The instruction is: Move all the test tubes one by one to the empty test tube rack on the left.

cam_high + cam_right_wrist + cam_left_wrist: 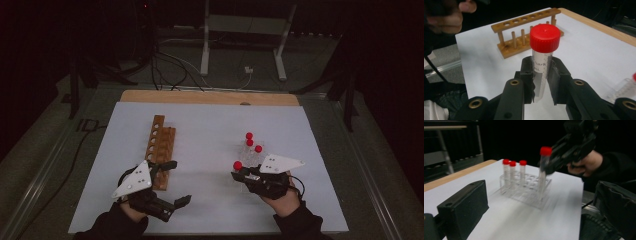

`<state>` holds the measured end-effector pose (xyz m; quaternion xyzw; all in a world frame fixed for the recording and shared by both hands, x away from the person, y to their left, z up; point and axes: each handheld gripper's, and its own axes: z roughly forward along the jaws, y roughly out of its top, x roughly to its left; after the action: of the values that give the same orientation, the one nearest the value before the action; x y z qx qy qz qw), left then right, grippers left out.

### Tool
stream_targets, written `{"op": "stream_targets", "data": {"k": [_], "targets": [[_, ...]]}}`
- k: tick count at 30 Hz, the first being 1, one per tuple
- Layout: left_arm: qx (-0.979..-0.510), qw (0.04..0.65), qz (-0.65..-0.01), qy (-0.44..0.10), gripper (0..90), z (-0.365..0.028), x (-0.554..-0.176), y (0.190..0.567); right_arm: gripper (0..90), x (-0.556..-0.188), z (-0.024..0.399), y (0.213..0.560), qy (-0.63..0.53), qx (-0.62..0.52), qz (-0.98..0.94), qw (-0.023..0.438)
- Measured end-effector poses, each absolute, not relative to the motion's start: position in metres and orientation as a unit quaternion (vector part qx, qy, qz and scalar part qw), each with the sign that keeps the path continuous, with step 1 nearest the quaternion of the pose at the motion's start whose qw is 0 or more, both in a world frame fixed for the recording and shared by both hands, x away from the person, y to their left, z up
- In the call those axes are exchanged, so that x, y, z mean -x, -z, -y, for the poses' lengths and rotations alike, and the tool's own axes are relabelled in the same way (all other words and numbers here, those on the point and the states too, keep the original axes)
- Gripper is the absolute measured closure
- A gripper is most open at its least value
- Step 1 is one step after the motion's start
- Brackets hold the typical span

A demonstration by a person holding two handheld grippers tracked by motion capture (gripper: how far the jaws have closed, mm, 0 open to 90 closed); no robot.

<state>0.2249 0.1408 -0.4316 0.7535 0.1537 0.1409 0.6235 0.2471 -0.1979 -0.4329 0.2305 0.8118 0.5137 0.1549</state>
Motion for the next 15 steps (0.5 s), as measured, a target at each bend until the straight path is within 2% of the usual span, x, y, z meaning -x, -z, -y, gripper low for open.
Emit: {"op": "stream_targets", "data": {"k": [15], "targets": [[-0.773,0.612,-0.124,-0.113,4.9,-0.094,-0.246,0.419,74.9,-0.241,0.183,0.444,-0.507,-0.221,-0.823,0.131]]}}
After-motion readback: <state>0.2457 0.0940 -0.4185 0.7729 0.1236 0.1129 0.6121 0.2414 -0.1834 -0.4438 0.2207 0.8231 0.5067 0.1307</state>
